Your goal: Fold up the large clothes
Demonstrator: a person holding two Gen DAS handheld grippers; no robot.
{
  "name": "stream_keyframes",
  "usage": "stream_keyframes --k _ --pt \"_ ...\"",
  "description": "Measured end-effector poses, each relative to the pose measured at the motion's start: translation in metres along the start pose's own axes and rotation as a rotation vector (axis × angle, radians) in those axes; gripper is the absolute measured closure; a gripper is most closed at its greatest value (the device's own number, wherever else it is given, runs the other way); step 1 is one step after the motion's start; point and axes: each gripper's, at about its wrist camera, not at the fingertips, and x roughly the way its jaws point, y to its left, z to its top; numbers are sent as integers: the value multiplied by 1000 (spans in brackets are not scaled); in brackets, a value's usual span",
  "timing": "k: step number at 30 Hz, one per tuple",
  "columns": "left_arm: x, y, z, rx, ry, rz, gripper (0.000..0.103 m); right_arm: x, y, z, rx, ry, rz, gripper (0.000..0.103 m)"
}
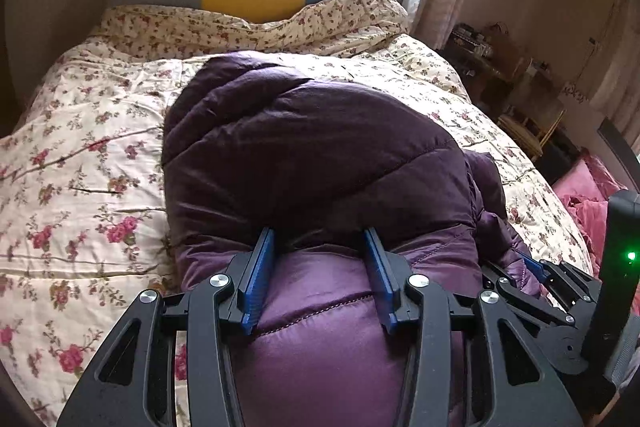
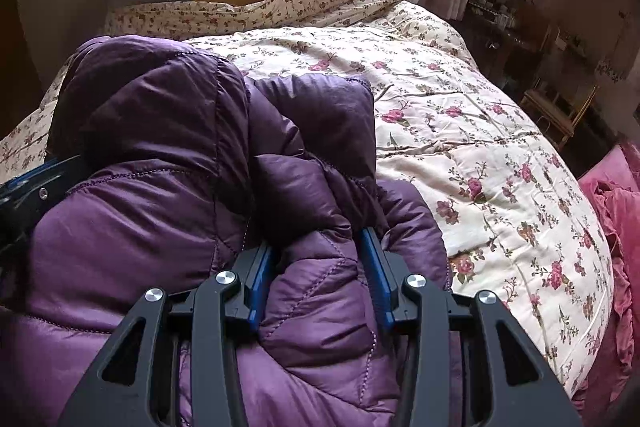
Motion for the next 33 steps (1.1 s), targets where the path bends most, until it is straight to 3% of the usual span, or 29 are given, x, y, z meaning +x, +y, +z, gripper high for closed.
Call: stream_keyframes --k 5,7,9,12,15,19,23,31,33 --pt "-17 2 -3 2 -30 22 38 -10 1 -3 -8 -17 -42 49" --pt "-22 5 -5 -7 -36 24 38 -11 -5 -3 16 -14 -53 38" --pt "-30 15 -9 -35 -45 28 28 -12 -8 -4 21 -9 -45 37" --pt "-39 32 -14 -82 -51 29 23 -13 -11 -5 33 0 -34 37" --pt "-44 51 -21 -126 -37 4 22 -12 -15 -6 54 14 -6 37" --pt "-38 67 -29 -187 4 -84 22 -7 -20 -5 75 31 30 37" --pt "-23 65 -32 -212 32 -134 22 -4 -22 -5 84 35 50 38" --pt "1 50 -27 -216 57 -238 23 0 -22 -7 72 14 106 52" --pt "2 44 -25 -202 54 -249 35 0 -22 -7 63 7 117 56"
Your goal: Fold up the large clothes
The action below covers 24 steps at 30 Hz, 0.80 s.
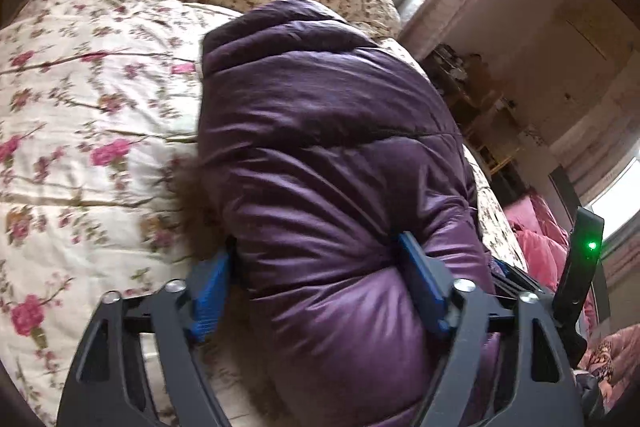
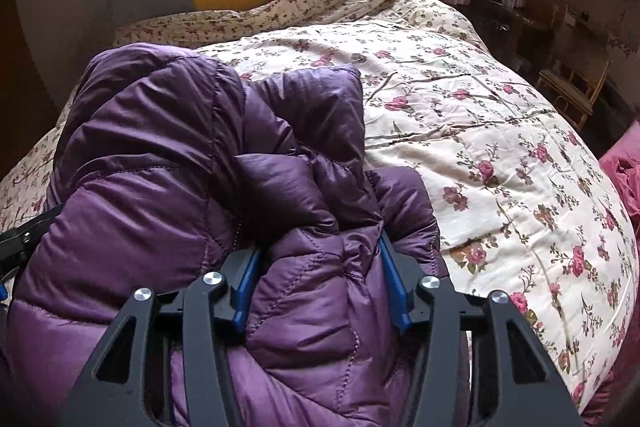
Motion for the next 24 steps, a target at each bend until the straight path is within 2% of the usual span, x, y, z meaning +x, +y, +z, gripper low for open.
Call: stream_keyframes --k 1,3,6,9,16,24 --pt "0 -2 1 8 -1 -6 38 0 0 0 -4 -3 5 57" --pt "-4 -5 3 23 -5 -12 52 -1 0 0 -6 -8 15 59" --pt "-14 -8 6 42 -16 -21 61 -7 2 -4 -9 -22 42 67" --pt "-23 -11 5 54 -28 -29 63 -11 8 -3 -29 -28 41 73" --pt "-45 -19 0 79 -54 -26 66 -19 16 -4 -42 -26 51 80" --pt "-87 -12 -3 85 -113 -14 68 -36 42 -11 -49 -17 127 84"
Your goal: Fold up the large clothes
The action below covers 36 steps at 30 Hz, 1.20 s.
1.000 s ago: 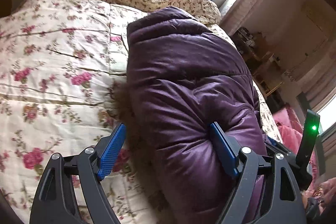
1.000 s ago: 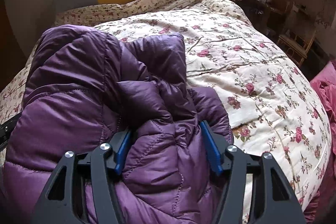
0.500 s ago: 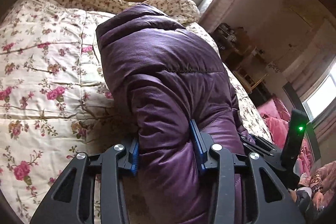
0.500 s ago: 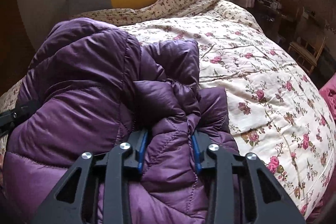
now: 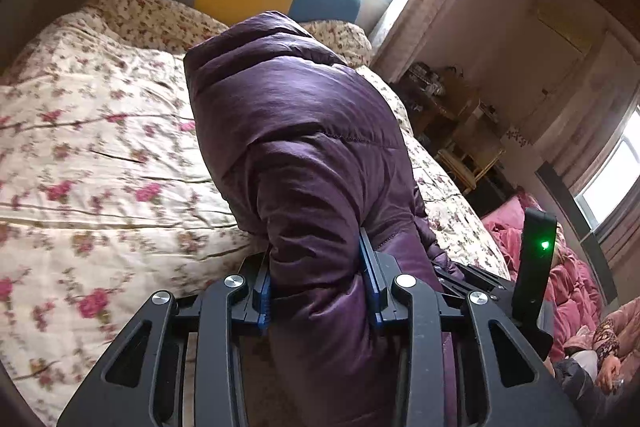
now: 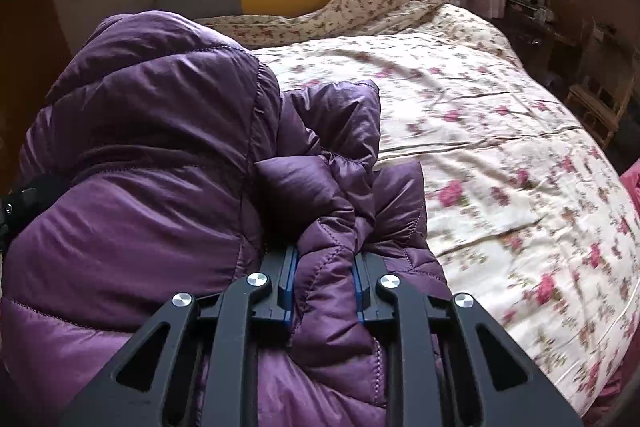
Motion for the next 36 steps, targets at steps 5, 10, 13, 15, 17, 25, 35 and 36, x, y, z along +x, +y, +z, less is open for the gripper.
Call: stream_keyframes --k 5,10,13,15,17,25,35,36 --pt "-44 26 -4 -18 -46 60 68 3 51 -3 -38 17 85 84" --pt "-101 66 -13 -60 -100 156 68 11 117 -7 -119 34 168 84" --pt "-132 95 -19 -100 -123 207 68 16 160 -10 -163 43 210 84" --pt "-152 113 -24 -124 -138 238 68 17 184 -12 -194 47 228 84" --pt "-168 128 -28 -157 -152 261 68 18 209 -15 -231 47 241 84" --pt "-168 178 -60 -282 -109 389 58 28 241 -24 -283 18 174 76" --pt "-147 177 -79 -256 -127 534 51 53 238 -36 -310 -39 169 72" --pt "-145 177 -80 -256 -129 543 51 55 238 -33 -306 -33 177 72"
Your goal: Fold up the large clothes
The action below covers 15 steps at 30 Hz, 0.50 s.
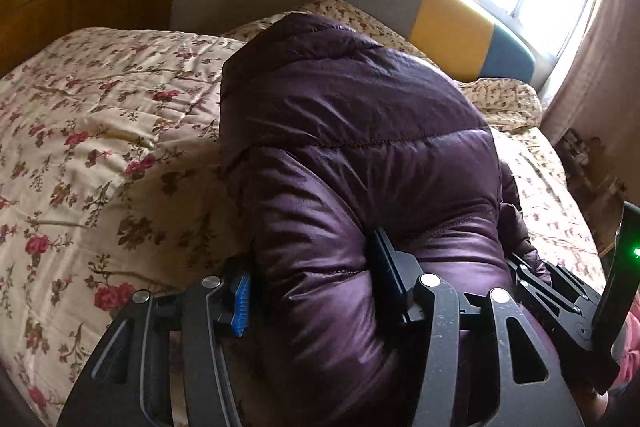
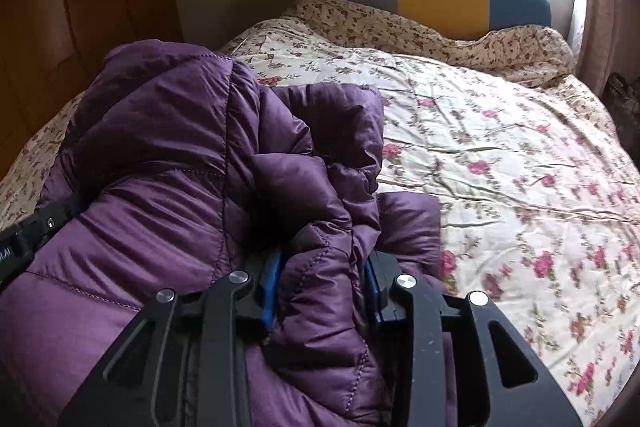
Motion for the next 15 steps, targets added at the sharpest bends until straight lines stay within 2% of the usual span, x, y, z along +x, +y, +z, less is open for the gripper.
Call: stream_keyframes --k 5,8,9,12,15 --pt "-7 -6 1 -1 6 37 50 -3 -6 4 13 6 19 68" --pt "-22 -14 2 -2 -10 89 44 -12 -7 6 9 4 4 64" --pt "-28 -16 2 -2 -21 108 40 -13 -7 8 7 5 2 62" --pt "-40 -18 1 5 -39 125 40 -24 -10 11 15 4 -8 51" --pt "-56 -20 -3 3 -64 126 40 -38 -10 13 14 -8 -5 46"
